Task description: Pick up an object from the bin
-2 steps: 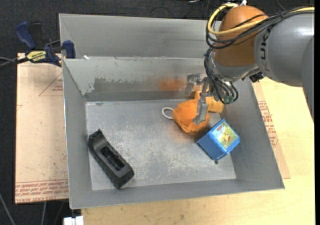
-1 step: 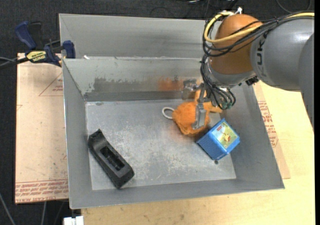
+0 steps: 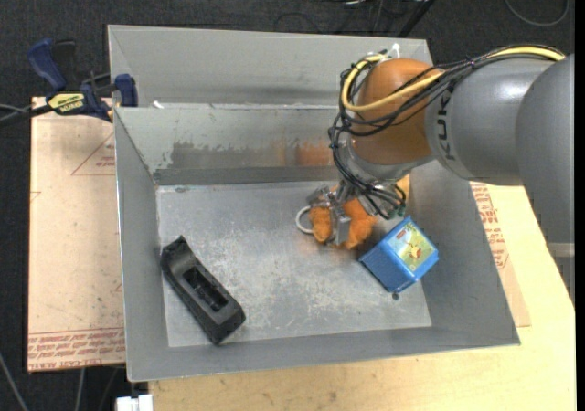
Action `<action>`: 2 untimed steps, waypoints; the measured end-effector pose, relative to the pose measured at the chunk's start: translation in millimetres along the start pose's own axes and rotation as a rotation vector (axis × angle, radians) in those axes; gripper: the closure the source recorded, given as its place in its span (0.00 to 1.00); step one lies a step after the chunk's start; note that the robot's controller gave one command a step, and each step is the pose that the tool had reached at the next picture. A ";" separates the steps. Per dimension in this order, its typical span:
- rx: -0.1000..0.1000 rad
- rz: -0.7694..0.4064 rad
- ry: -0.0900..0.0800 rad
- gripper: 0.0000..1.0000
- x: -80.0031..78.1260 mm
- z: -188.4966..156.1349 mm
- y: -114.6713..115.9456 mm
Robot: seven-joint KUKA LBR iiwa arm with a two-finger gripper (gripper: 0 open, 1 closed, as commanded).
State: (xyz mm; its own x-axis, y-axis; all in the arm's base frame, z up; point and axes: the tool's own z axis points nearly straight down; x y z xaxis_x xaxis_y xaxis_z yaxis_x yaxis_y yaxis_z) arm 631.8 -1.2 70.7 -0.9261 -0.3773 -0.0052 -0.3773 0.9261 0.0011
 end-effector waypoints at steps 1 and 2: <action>0.000 0.000 0.000 1.00 0.0 0.0 0.0; -0.004 -0.019 0.009 1.00 -0.9 -29.9 -1.1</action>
Offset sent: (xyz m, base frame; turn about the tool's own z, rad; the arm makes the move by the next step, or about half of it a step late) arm 0.0154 -0.0041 0.1286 -0.0743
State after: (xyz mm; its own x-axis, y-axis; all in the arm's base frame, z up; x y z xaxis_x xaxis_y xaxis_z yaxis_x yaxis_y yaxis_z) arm 632.9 -2.0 100.6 -0.9187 -0.3949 0.0038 -0.3948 0.9187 0.0053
